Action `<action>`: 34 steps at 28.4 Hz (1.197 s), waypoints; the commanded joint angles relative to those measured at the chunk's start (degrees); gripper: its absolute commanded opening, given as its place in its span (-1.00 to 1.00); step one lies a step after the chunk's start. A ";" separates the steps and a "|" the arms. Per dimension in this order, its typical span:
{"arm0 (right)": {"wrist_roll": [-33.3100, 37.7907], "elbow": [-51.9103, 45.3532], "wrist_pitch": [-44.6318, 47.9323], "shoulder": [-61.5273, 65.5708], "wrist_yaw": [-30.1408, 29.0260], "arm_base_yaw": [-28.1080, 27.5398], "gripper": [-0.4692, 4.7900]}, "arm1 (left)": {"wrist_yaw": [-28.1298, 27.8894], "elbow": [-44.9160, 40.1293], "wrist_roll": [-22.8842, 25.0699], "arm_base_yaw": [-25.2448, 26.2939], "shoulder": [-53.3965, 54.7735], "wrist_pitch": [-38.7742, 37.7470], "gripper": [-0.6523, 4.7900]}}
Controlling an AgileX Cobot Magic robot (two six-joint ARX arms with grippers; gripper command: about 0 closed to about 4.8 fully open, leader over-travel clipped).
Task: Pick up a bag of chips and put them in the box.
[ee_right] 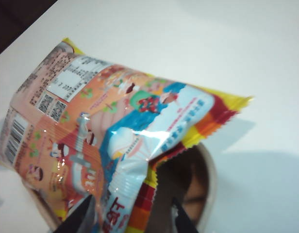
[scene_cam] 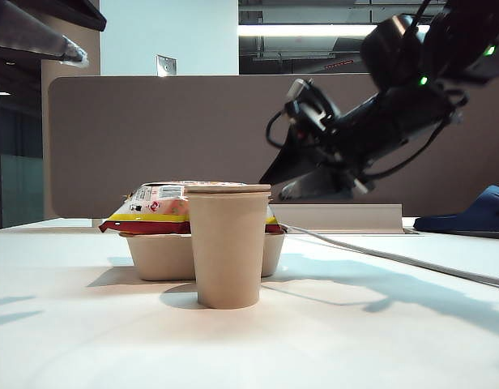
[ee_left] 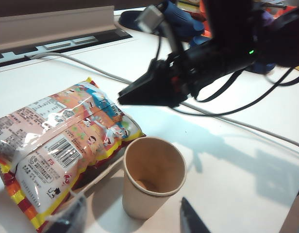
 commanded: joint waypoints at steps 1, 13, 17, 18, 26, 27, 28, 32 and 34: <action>-3.34 0.24 -2.47 -3.61 -0.02 -0.79 -0.08 | -0.13 0.04 0.33 0.00 -0.07 0.31 0.15; -15.58 0.24 -20.72 -30.05 15.50 -0.98 -0.09 | -0.13 0.07 -0.17 0.00 -0.31 3.26 0.15; -16.00 0.13 -28.89 -37.88 17.16 -0.98 -0.09 | -0.09 0.09 -2.54 0.00 -1.09 4.85 0.14; -15.98 -0.07 -31.43 -40.11 17.09 -0.96 -0.09 | -0.07 0.09 -2.69 0.00 -1.95 4.70 0.14; -15.72 -0.37 -40.83 -49.29 17.14 0.66 -0.10 | -0.13 0.09 -2.64 0.00 -11.52 -1.31 0.14; -15.52 -0.66 -41.24 -50.34 17.14 1.03 -0.10 | -0.13 0.09 -2.64 0.00 -12.96 -2.45 0.14; -15.26 -1.16 -41.29 -51.30 17.18 1.42 -0.10 | -0.13 0.09 -2.64 0.00 -14.12 -3.32 0.14; -14.08 -4.42 -41.29 -55.78 17.77 2.71 -0.12 | -0.13 0.09 -2.67 0.00 -18.99 -7.19 0.14; -12.96 -6.45 -41.31 -58.25 17.77 3.48 -0.15 | -0.13 0.09 -2.67 0.00 -21.59 -9.27 0.14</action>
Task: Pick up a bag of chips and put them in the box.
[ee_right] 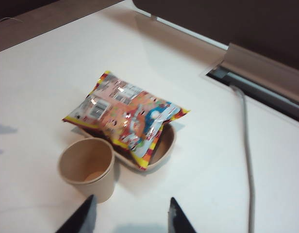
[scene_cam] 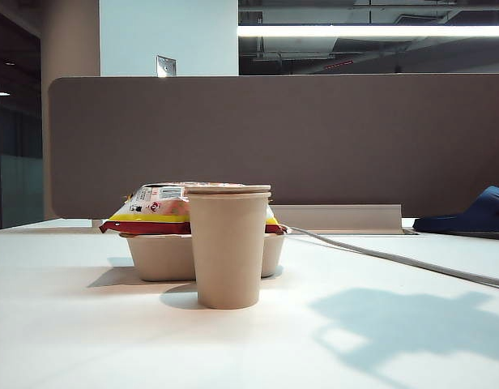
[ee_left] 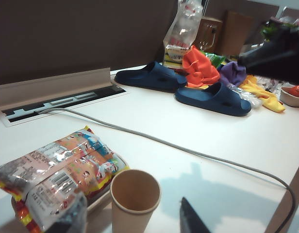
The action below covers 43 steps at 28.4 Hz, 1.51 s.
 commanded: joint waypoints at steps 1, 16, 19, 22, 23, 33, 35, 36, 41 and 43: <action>2.34 -2.89 0.46 -3.80 0.48 1.20 -0.15 | 0.02 0.09 -0.17 -0.02 -3.48 -3.56 0.14; 8.33 -14.01 0.37 -18.86 1.46 10.40 -0.15 | 0.39 0.11 -2.97 -0.04 -17.18 -14.08 0.14; 8.81 -14.99 0.15 -20.65 1.62 11.91 -0.15 | 0.48 0.04 -3.17 -0.04 -17.18 -16.13 0.14; 8.83 -15.41 -0.04 -22.03 1.66 13.09 -0.15 | 0.22 0.02 -3.19 -0.04 -17.18 -17.49 0.14; 9.03 -15.41 -0.13 -22.53 1.62 13.25 -0.15 | 0.02 0.02 -3.19 -0.04 -17.18 -17.46 0.14; 10.14 -16.15 -3.19 -22.43 3.19 13.62 -0.15 | -1.03 -1.90 -7.54 -0.04 -17.18 -14.93 0.14; 10.14 -17.05 -2.95 -22.43 3.41 13.62 -0.15 | -0.96 -3.39 -8.39 -0.04 -17.18 -13.38 0.14; 10.14 -17.51 -2.86 -22.43 3.41 13.62 -0.15 | -0.98 -4.55 -9.51 -0.04 -17.18 -11.98 0.14; 10.12 -20.17 -2.97 -22.49 3.32 13.62 -0.15 | -2.54 -9.90 -13.16 -0.04 -17.18 -7.52 0.14; 10.12 -20.65 -2.84 -22.45 4.00 13.57 -0.16 | -2.82 -12.48 -13.27 -0.04 -17.18 -5.77 0.13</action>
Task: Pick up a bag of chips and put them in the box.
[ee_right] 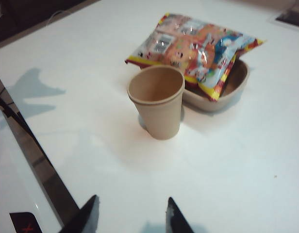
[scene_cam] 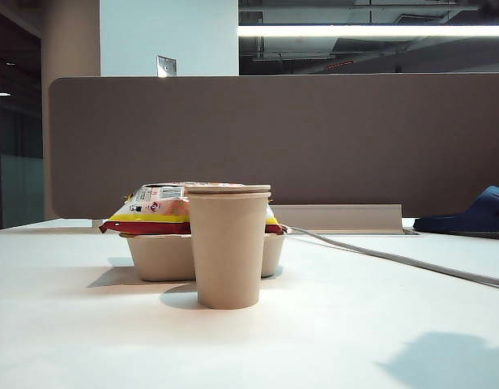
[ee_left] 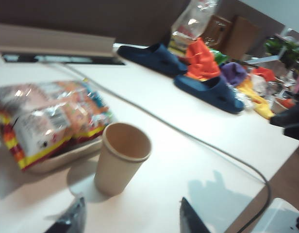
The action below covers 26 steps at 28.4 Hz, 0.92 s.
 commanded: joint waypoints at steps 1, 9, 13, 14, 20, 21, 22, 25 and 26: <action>0.09 -0.37 1.01 0.11 1.77 0.02 -0.16 | -2.03 -4.48 -0.96 -0.02 0.04 4.52 0.13; -1.92 -7.43 17.53 -0.11 4.50 0.07 -0.16 | -2.93 -11.87 8.72 -0.02 0.04 13.44 0.13; -2.34 -15.04 28.89 -0.11 4.50 0.07 -0.16 | -3.10 -14.03 11.06 -0.02 0.04 15.26 0.13; -2.38 -17.09 31.91 -0.11 4.50 0.07 -0.16 | -3.15 -14.67 11.08 -0.02 0.04 15.52 0.13; -3.30 -25.75 46.49 -0.11 4.68 0.07 -0.31 | -5.97 -18.03 11.26 -0.02 0.04 17.31 0.13; -3.34 -26.29 47.28 -0.11 4.70 0.07 -0.31 | -6.19 -18.27 11.26 -0.02 0.02 17.33 0.13; -3.63 -27.17 48.30 -0.11 4.74 0.07 -0.31 | -7.02 -18.53 11.26 -0.02 0.02 17.29 0.13; -4.72 -28.94 49.66 -0.11 4.83 0.07 -0.48 | -8.72 -19.17 11.26 -0.02 0.04 17.53 0.13; -4.98 -29.70 50.12 -0.11 4.90 0.07 -0.48 | -9.64 -19.56 10.97 -0.02 0.02 17.70 0.13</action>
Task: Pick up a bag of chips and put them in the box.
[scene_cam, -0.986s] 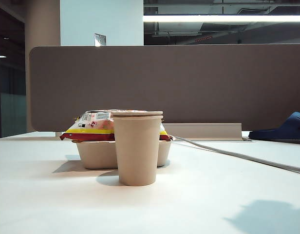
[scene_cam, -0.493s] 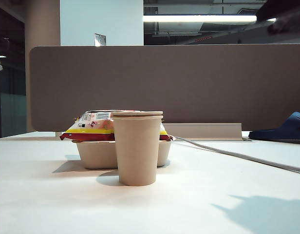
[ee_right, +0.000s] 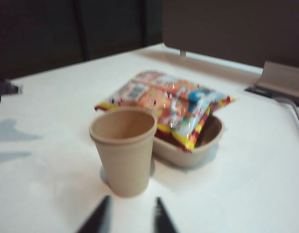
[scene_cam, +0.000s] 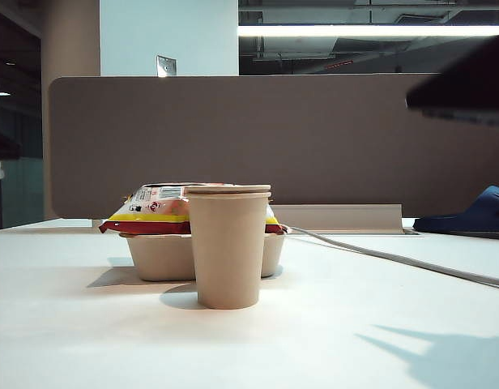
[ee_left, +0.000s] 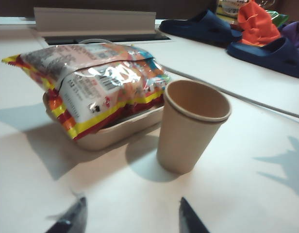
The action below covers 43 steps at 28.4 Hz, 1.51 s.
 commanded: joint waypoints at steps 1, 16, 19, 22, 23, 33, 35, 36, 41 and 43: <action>-1.16 -1.29 2.08 0.00 0.33 0.07 -0.48 | -2.32 -0.59 -0.07 -0.02 0.04 1.33 0.13; -3.96 -1.92 -3.08 0.20 -0.11 0.07 -0.64 | -2.23 -1.60 0.04 -0.02 0.02 1.38 -0.47; -4.13 -1.92 -4.87 0.20 -0.13 0.07 -0.64 | -2.08 -1.62 0.17 -0.02 0.02 1.40 -0.47; -4.50 -1.92 -6.64 0.20 0.07 0.04 -0.64 | -2.10 -1.62 0.24 -0.02 0.02 1.40 -0.47; -4.81 -1.95 -7.19 0.20 0.11 0.04 -0.64 | -2.12 -1.62 0.24 -0.02 0.02 1.40 -0.47; -7.28 -1.99 -14.86 0.20 1.57 0.02 -0.63 | -2.10 -1.62 2.05 -0.02 0.02 1.40 -0.47; -7.28 -1.99 -15.17 0.20 1.60 0.02 -0.63 | -2.10 -1.62 2.60 -0.02 0.02 1.40 -0.47; -7.28 -1.99 -15.15 0.20 1.57 0.02 -0.63 | -2.10 -1.62 2.60 -0.02 0.02 1.40 -0.47; -7.26 -1.99 -16.66 0.20 1.36 0.02 -0.63 | -2.08 -1.62 2.58 -0.02 0.02 1.40 -0.47; -7.21 -1.99 -18.32 0.20 1.22 0.09 -0.63 | -2.10 -1.62 2.58 -0.02 0.02 1.40 -0.47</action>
